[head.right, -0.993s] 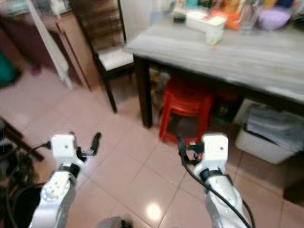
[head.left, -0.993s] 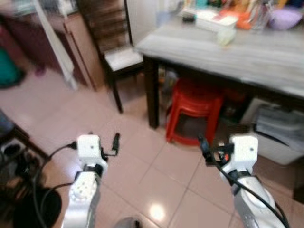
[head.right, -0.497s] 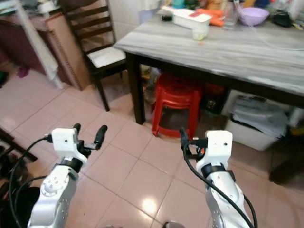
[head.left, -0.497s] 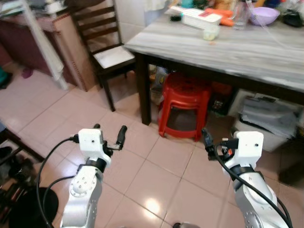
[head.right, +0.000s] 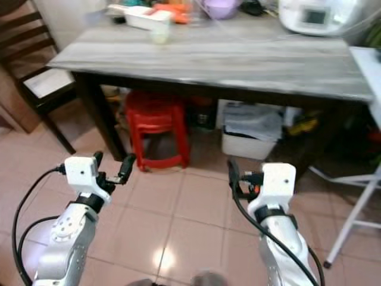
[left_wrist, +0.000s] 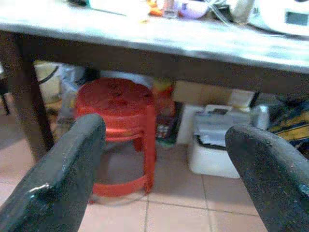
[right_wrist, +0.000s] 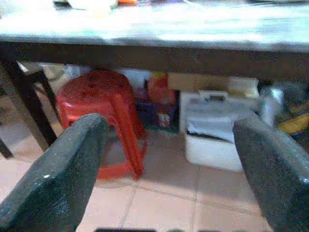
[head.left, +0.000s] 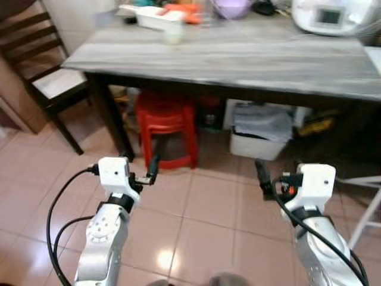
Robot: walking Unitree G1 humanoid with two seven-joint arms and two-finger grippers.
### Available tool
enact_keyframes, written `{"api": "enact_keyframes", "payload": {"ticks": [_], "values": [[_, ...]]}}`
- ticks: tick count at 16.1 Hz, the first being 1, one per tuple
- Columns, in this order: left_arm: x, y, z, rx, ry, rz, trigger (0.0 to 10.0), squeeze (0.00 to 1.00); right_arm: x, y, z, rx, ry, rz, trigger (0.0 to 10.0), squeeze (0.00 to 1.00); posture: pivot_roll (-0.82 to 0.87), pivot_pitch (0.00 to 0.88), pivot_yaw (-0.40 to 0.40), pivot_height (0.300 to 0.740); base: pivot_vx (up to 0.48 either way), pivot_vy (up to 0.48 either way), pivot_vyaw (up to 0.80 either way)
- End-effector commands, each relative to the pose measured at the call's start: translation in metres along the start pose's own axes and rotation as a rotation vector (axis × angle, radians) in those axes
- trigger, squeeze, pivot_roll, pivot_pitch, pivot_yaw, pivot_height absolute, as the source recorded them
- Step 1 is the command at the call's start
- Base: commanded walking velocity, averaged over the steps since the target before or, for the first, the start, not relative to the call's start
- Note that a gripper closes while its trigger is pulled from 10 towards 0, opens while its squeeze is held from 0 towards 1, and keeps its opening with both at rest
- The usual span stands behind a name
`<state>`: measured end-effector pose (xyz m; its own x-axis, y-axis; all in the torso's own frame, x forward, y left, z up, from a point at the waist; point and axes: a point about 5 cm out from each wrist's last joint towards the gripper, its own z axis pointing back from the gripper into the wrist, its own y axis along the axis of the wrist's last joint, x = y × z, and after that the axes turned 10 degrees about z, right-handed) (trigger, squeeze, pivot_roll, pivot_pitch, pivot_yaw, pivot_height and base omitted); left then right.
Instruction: Setting the table
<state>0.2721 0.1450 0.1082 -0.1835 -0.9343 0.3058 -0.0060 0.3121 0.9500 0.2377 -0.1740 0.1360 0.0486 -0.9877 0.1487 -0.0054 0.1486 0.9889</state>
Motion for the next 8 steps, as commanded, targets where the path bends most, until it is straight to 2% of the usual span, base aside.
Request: {"api": "enact_keyframes", "payload": {"ticks": [1, 3, 4, 8], "values": [[-0.002, 0.002, 0.002, -0.001, 0.006, 0.004, 10.0, 0.00, 0.003, 0.006, 0.001, 0.019, -0.010, 0.010, 10.0, 0.00, -0.10, 0.130, 0.056, 0.740, 0.000, -0.307, 0.00], [-0.002, 0.003, 0.002, 0.003, 0.007, 0.006, 10.0, 0.00, 0.004, 0.008, 0.001, 0.028, -0.014, 0.012, 10.0, 0.00, -0.10, 0.136, 0.056, 0.740, 0.000, -0.309, 0.00], [-0.003, 0.006, 0.002, 0.017, 0.018, 0.014, 10.0, 0.00, 0.006, 0.015, 0.001, 0.058, -0.044, 0.127, 10.0, 0.00, -0.10, 0.136, 0.057, 0.740, 0.000, -0.281, 0.00], [-0.001, 0.010, 0.004, 0.017, 0.001, 0.034, 10.0, 0.00, 0.006, 0.016, 0.004, 0.081, -0.058, 0.049, 10.0, 0.00, -0.10, 0.140, 0.059, 0.740, 0.000, 0.000, 0.00]]}}
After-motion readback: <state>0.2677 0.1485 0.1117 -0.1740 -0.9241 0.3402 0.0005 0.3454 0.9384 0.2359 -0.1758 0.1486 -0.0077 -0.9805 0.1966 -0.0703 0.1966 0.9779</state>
